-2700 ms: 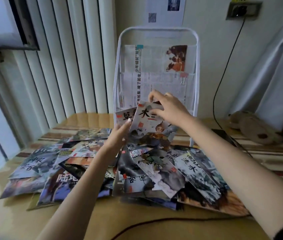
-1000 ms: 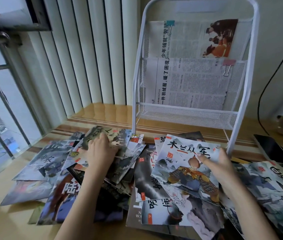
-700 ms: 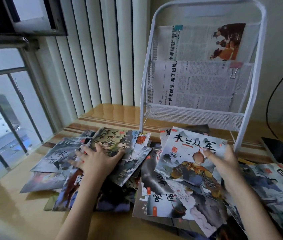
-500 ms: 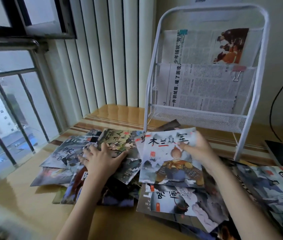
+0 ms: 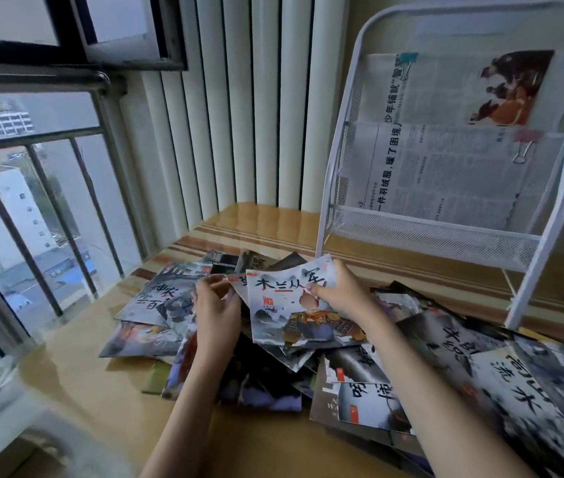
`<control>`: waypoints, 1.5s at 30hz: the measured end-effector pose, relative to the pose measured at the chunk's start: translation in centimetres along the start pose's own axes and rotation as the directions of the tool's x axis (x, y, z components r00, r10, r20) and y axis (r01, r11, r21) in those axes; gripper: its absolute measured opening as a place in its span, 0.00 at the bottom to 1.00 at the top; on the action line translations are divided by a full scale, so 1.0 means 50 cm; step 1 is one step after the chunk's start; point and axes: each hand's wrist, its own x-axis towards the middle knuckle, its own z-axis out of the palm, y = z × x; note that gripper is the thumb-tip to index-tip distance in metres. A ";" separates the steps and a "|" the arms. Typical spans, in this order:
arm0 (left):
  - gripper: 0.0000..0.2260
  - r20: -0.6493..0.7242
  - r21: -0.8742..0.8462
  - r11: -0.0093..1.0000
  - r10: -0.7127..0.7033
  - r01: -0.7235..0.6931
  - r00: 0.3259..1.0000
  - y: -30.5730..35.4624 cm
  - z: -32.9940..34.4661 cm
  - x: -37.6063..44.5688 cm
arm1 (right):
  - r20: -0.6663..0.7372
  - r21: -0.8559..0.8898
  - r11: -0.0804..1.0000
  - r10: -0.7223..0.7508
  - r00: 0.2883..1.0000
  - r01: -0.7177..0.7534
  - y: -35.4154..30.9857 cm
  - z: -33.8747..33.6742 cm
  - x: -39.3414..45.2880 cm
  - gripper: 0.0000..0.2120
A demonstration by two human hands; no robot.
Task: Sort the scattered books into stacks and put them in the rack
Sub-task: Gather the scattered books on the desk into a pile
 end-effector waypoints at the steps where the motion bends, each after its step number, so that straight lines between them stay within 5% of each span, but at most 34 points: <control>1: 0.12 0.016 -0.125 0.992 -0.021 0.022 1.000 0.012 -0.002 -0.004 | -0.015 0.025 1.000 -0.002 1.000 0.002 0.000 0.000 -0.002 0.31; 6: 0.20 0.049 -0.384 0.923 -0.012 0.030 0.999 0.047 -0.011 0.001 | -0.110 0.370 0.927 -0.013 0.994 0.054 0.008 -0.010 -0.007 0.34; 9: 0.17 0.027 -0.414 0.910 0.006 0.006 1.000 0.058 -0.002 0.000 | -0.148 0.536 0.839 -0.009 0.989 0.088 0.014 -0.014 -0.007 0.21; 12: 0.13 -0.053 -0.469 0.883 -0.012 -0.014 0.999 0.065 0.001 0.018 | -0.183 0.618 0.777 -0.009 0.983 0.122 0.018 -0.021 -0.009 0.19; 18: 0.15 -0.069 -0.353 0.935 -0.003 -0.022 0.998 0.079 -0.031 0.079 | -0.195 0.605 0.776 -0.073 0.978 0.179 0.026 -0.037 -0.017 0.18; 22: 0.09 -0.063 -0.351 0.934 -0.088 0.061 0.994 0.089 0.010 0.077 | -0.043 0.497 0.859 -0.117 0.992 0.123 0.024 -0.034 -0.017 0.39; 25: 0.18 0.065 -0.463 0.849 -0.255 0.255 0.965 0.083 0.035 0.062 | -0.153 0.529 0.830 -0.110 0.982 0.176 0.024 -0.035 -0.019 0.22; 27: 0.21 0.195 -0.482 0.823 -0.233 0.300 0.953 0.075 0.038 0.050 | -0.251 0.556 0.806 -0.069 0.965 0.202 0.022 -0.037 -0.022 0.21; 32: 0.07 0.352 -0.326 0.944 0.061 0.061 0.934 0.077 0.069 -0.003 | -0.133 0.651 0.750 -0.038 0.990 0.117 0.017 -0.039 -0.024 0.28; 34: 0.08 0.379 -0.291 0.957 0.132 -0.017 0.916 0.082 0.070 0.002 | -0.086 0.722 0.684 -0.057 0.995 0.102 0.025 -0.046 -0.021 0.22; 36: 0.16 0.367 -0.064 0.987 0.161 -0.148 0.916 0.067 0.054 0.028 | -0.115 0.730 0.677 -0.017 0.993 0.096 0.040 -0.049 -0.014 0.22; 37: 0.21 0.352 0.151 0.966 0.144 -0.208 0.925 0.053 0.041 0.045 | -0.141 0.732 0.674 0.012 0.990 0.096 0.046 -0.050 -0.012 0.22; 40: 0.27 0.265 0.624 0.780 -0.153 -0.048 0.952 0.022 0.004 0.067 | -0.219 0.674 0.733 0.084 0.972 0.089 0.053 -0.053 -0.012 0.19; 42: 0.23 0.333 0.746 0.655 -0.215 -0.118 0.918 0.027 -0.012 0.059 | -0.211 0.632 0.771 0.074 0.975 0.079 0.056 -0.050 -0.009 0.18; 45: 0.30 0.519 0.658 0.733 -0.276 -0.172 0.809 0.053 -0.033 0.059 | -0.210 0.605 0.792 0.064 0.976 0.079 0.065 -0.048 -0.002 0.17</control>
